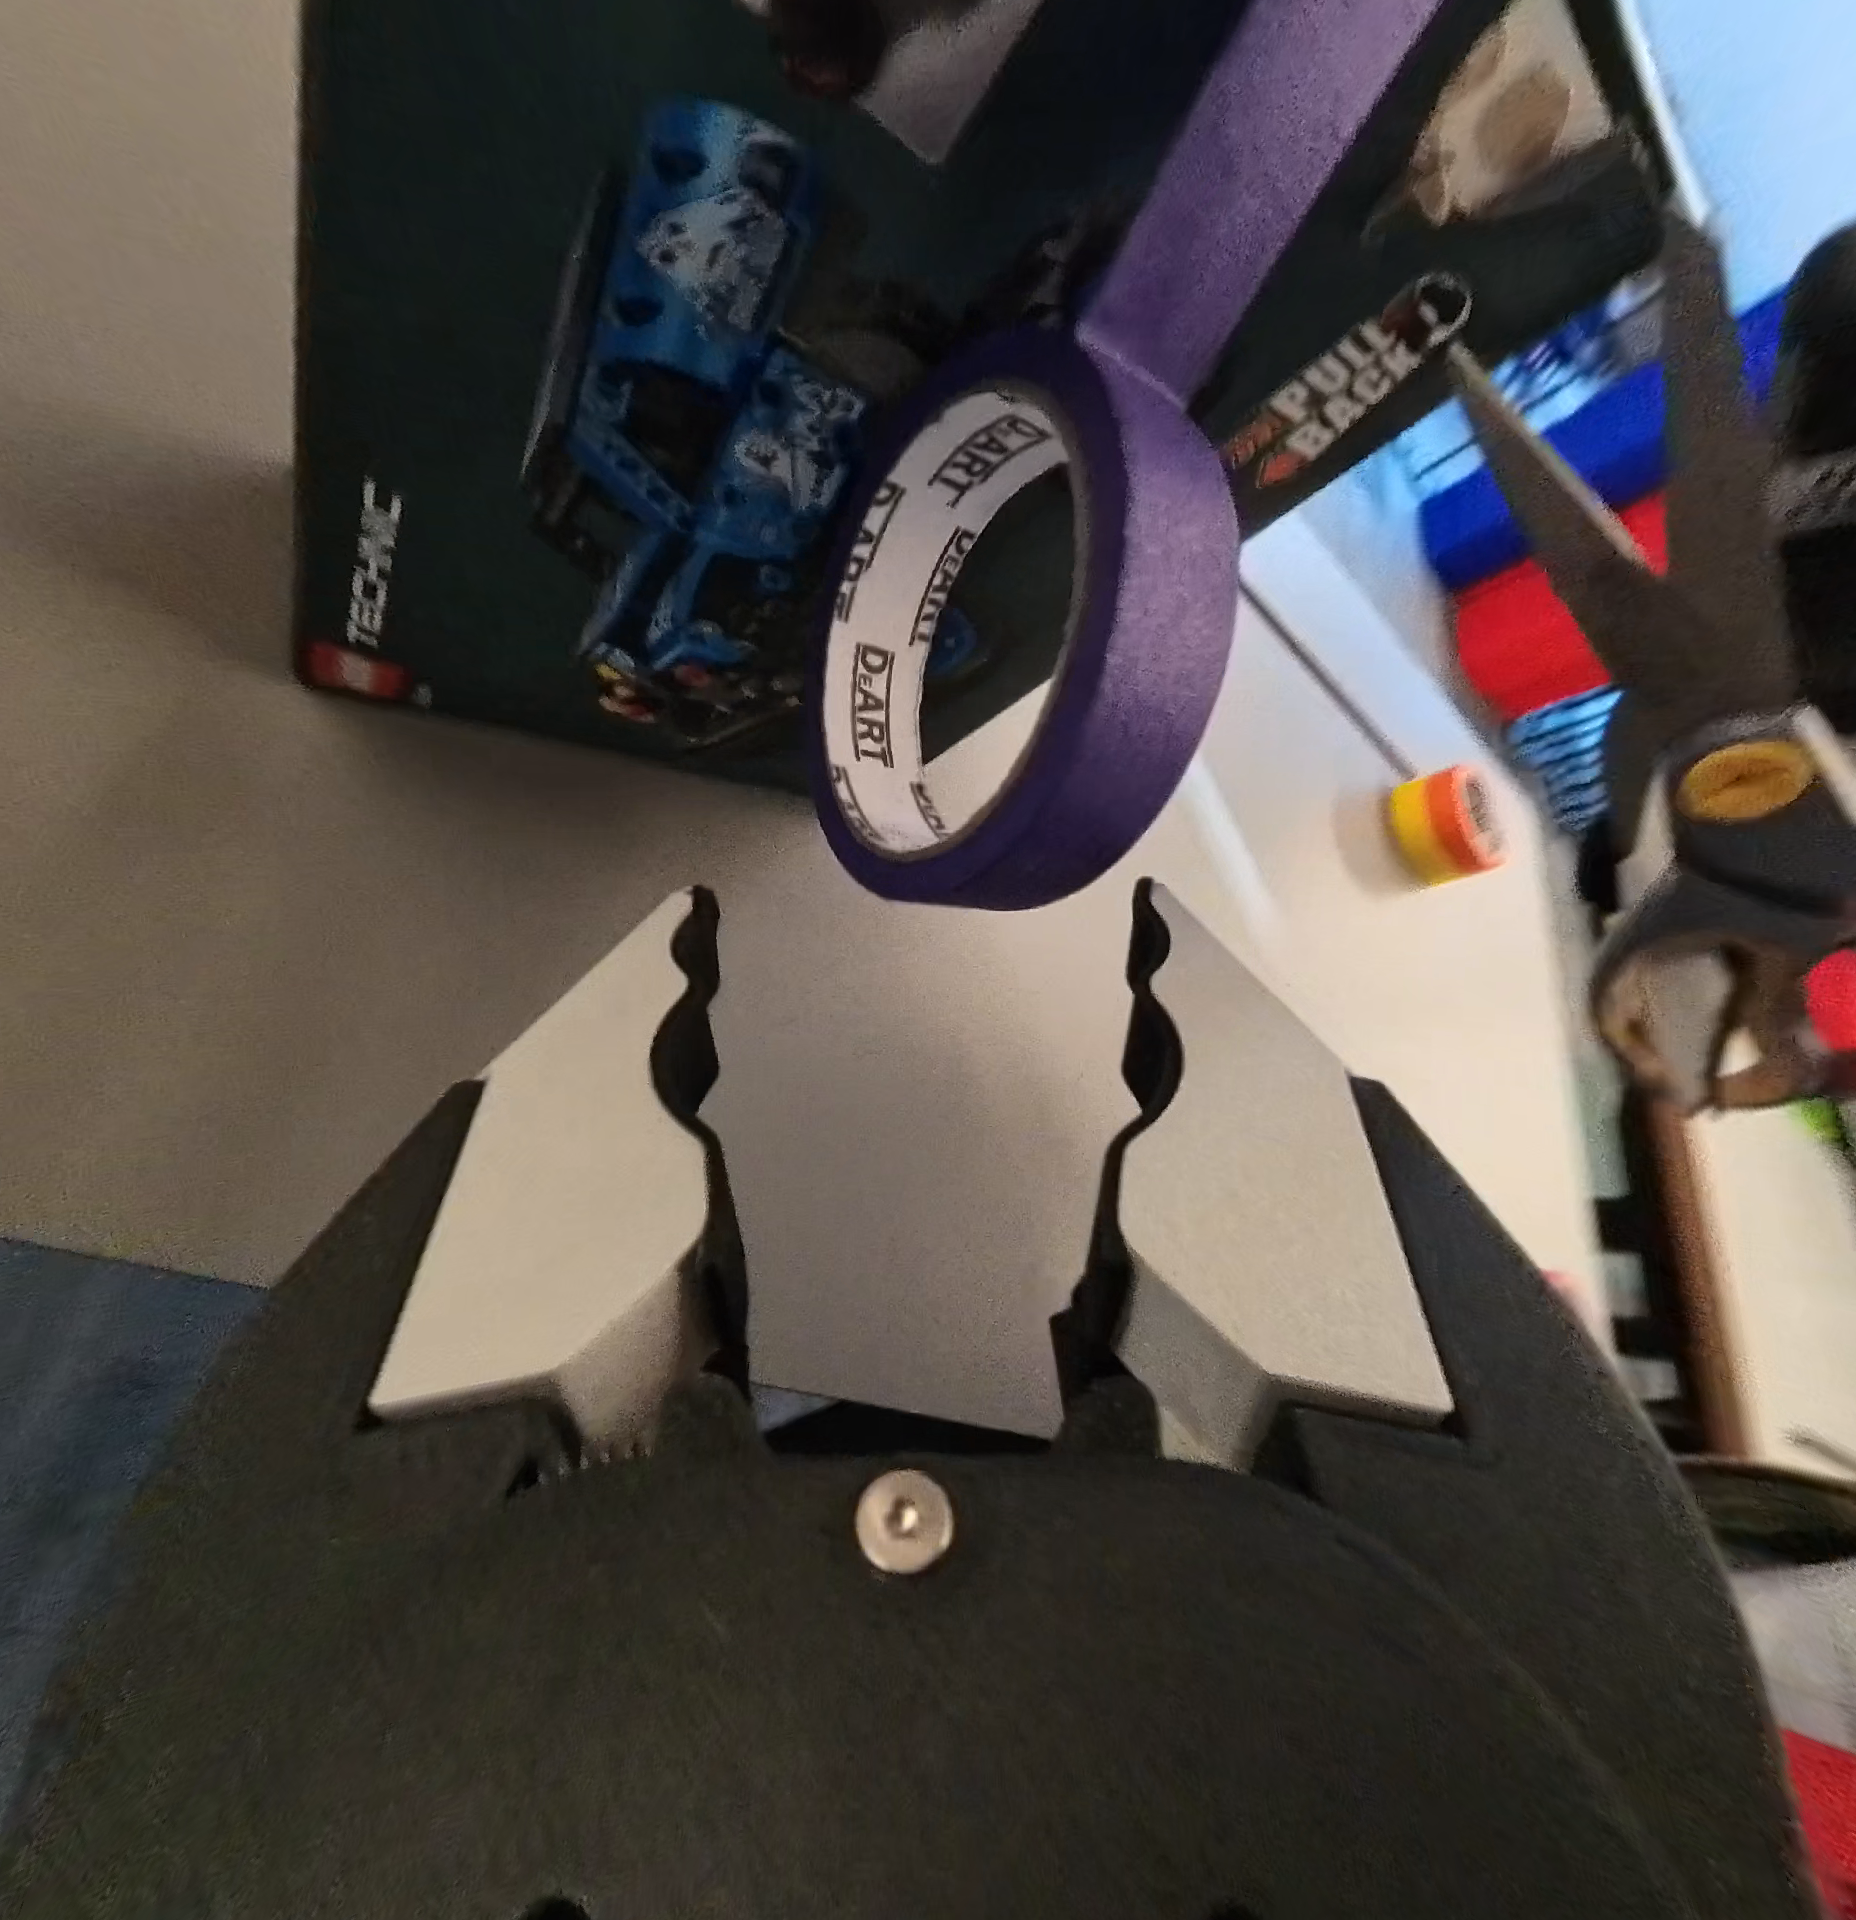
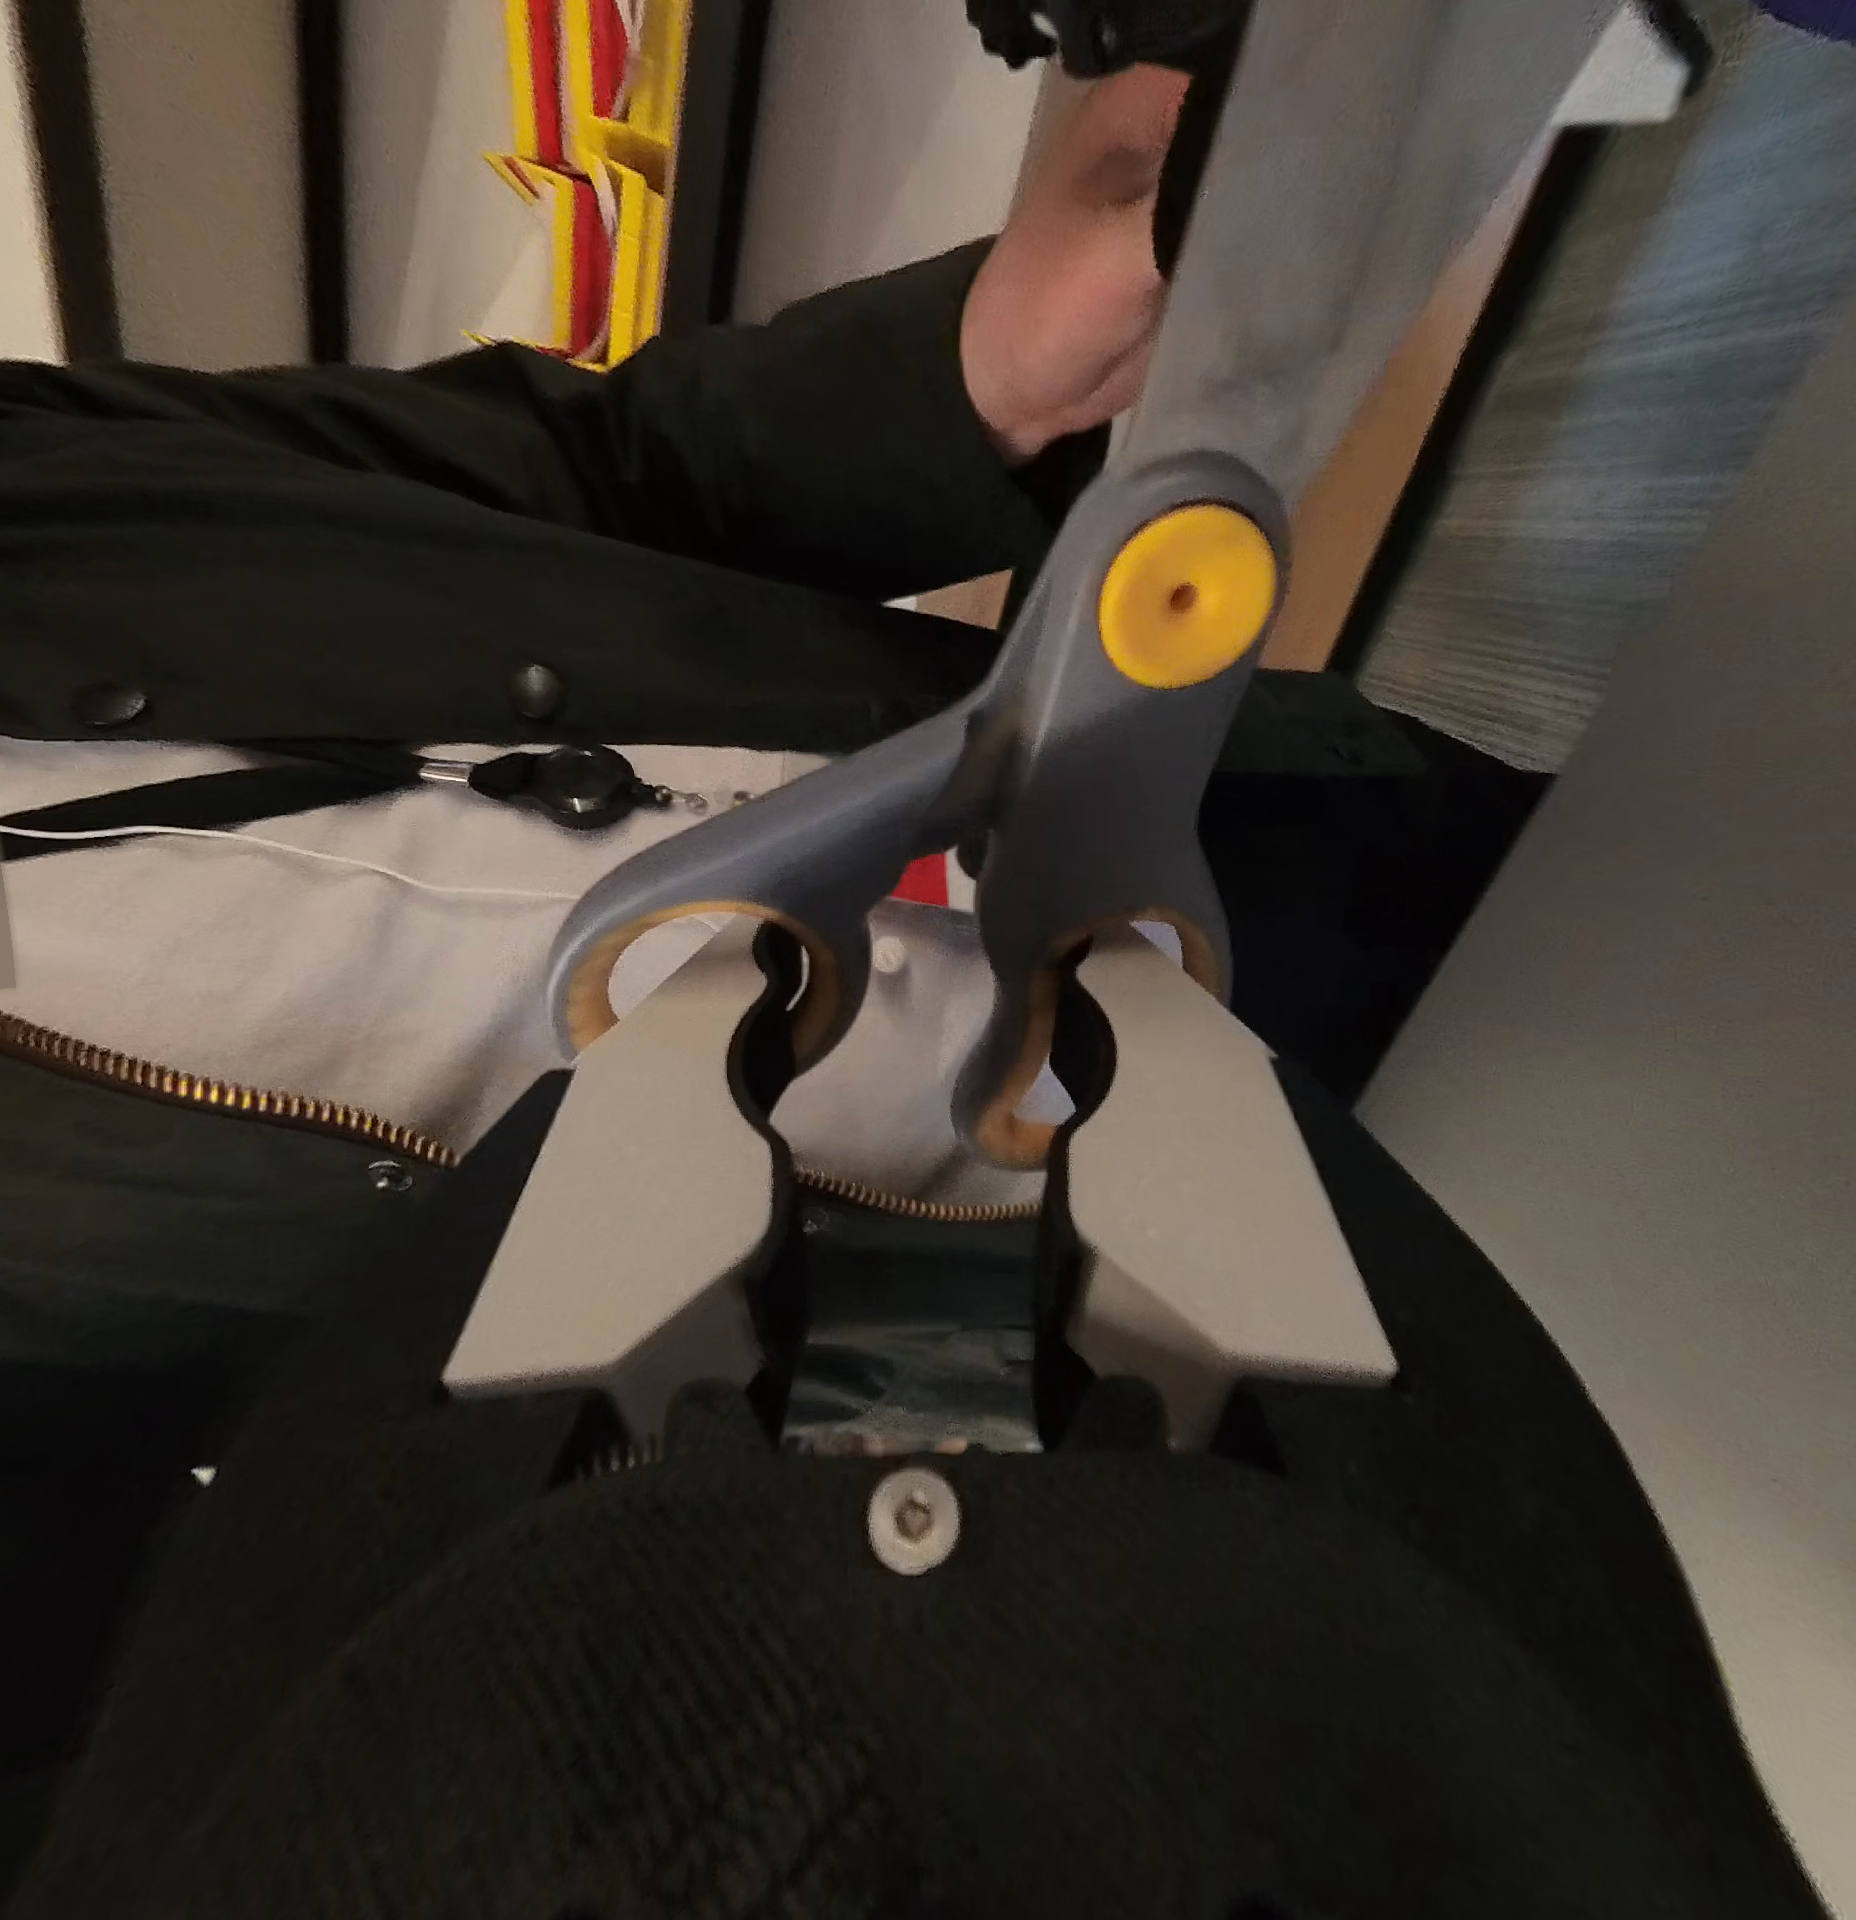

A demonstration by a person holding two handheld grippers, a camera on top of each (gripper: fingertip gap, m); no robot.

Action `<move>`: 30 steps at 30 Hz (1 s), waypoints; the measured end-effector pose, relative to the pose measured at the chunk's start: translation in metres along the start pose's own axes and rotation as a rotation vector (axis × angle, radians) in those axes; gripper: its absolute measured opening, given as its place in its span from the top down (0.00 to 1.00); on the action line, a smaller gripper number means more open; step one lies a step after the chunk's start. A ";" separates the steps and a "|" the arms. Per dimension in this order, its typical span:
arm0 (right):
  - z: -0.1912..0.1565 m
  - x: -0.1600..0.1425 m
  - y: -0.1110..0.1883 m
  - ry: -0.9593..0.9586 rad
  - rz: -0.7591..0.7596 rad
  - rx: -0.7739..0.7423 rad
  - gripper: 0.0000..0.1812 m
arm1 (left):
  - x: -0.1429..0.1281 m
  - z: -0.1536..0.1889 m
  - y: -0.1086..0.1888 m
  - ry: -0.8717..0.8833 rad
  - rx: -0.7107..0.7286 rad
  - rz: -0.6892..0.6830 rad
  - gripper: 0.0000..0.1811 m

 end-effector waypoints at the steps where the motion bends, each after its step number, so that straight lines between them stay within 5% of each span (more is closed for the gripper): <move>1: 0.000 0.002 0.002 -0.001 -0.012 -0.011 0.75 | 0.001 0.002 -0.003 -0.070 0.024 -0.005 0.57; 6: -0.001 0.014 0.012 -0.006 -0.047 -0.054 0.75 | 0.005 0.010 -0.011 -0.361 0.125 0.004 0.67; 13: 0.011 0.021 0.024 -0.045 -0.198 -0.082 0.74 | 0.007 0.020 0.001 -0.315 0.112 0.019 0.85; 30: 0.021 0.048 0.026 -0.043 -0.321 -0.086 0.75 | 0.004 0.042 0.013 -0.424 0.284 -0.016 0.86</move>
Point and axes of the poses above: each gripper's, where its closed fingertips meet, y back along the fingers, x out of its top, z = x × y across the jaws, the point moved 9 cm from there along y, back along the fingers
